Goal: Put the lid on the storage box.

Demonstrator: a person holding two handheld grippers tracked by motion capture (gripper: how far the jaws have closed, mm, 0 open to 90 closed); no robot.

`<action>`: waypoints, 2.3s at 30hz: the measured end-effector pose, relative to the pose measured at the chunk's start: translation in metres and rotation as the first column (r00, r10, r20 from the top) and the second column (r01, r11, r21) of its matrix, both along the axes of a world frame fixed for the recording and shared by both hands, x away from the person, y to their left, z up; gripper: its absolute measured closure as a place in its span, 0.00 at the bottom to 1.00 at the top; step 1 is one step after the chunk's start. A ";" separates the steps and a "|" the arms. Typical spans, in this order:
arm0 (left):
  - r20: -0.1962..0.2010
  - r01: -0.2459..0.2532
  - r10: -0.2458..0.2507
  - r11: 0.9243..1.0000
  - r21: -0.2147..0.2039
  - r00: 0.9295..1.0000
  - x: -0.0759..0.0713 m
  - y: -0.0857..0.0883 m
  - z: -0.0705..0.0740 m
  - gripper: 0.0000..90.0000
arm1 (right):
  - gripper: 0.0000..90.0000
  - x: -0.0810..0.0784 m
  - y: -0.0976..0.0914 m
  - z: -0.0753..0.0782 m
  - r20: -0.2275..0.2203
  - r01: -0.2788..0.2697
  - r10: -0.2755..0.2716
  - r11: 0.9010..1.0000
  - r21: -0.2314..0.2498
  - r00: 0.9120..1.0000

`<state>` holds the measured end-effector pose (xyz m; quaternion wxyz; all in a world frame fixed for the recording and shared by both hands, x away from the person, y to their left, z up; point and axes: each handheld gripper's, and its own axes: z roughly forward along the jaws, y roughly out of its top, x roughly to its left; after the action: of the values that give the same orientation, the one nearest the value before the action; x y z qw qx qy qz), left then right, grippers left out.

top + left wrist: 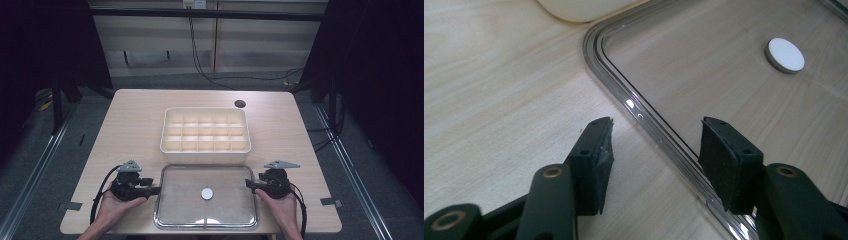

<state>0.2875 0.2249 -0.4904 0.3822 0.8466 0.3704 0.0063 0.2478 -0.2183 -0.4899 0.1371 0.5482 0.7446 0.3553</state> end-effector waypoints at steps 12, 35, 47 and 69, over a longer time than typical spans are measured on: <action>0.005 0.017 -0.017 1.000 0.000 1.000 -0.001 -0.007 -0.005 0.53 | 0.40 0.004 0.005 -0.008 -0.023 -0.007 0.007 1.000 0.012 1.000; 0.021 0.026 -0.026 1.000 0.001 0.999 -0.003 -0.012 -0.006 0.60 | 0.67 0.009 -0.010 -0.014 -0.088 0.091 -0.071 0.965 0.244 0.994; 0.031 0.032 -0.033 0.999 0.007 0.999 -0.003 -0.012 -0.006 0.60 | 0.77 0.007 -0.026 -0.019 -0.132 0.153 -0.107 0.894 0.421 0.985; 0.031 0.032 -0.032 0.999 -0.007 0.999 -0.002 -0.011 -0.007 0.56 | 0.69 0.008 -0.014 -0.010 -0.076 -0.021 0.065 0.875 0.484 0.995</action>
<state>0.2854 0.2137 -0.4969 0.3910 0.8508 0.3508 0.0117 0.2556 -0.2326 -0.5004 -0.0453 0.5637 0.6500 0.5076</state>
